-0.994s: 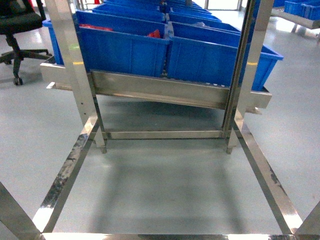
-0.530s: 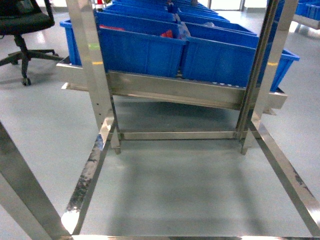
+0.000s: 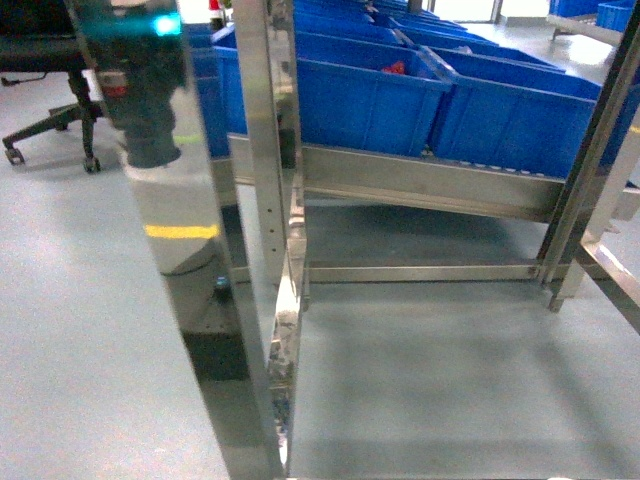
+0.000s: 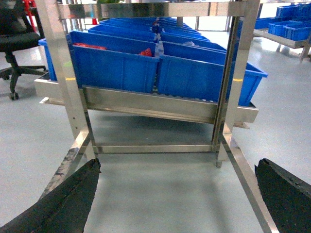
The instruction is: Pick capacitor and pack into box
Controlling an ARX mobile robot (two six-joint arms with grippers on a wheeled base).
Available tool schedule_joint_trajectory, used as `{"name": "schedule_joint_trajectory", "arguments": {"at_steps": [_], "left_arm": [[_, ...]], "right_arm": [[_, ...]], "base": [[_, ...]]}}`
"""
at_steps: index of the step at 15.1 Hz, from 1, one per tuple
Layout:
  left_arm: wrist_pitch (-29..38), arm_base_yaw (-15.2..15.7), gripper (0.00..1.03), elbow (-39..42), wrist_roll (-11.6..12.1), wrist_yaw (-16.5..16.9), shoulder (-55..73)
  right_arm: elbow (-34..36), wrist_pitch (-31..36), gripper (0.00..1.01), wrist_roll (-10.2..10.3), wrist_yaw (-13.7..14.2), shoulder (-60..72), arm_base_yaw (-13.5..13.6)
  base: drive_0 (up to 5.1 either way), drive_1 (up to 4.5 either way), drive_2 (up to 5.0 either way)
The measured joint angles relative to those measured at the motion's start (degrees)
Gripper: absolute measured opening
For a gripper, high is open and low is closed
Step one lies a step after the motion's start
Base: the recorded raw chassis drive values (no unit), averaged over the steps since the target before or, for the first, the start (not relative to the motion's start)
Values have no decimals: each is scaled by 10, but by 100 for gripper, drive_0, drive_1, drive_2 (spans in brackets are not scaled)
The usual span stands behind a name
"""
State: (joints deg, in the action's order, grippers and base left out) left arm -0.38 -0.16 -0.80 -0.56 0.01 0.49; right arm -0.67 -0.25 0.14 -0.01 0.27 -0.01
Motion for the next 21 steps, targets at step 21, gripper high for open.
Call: {"name": "schedule_joint_trajectory", "arguments": {"at_steps": [21], "left_arm": [[1, 0, 44, 0, 0, 0, 0]], "right_arm": [[0, -1, 98, 0, 0, 0, 0]], "base": [[-502, 244, 244]]}}
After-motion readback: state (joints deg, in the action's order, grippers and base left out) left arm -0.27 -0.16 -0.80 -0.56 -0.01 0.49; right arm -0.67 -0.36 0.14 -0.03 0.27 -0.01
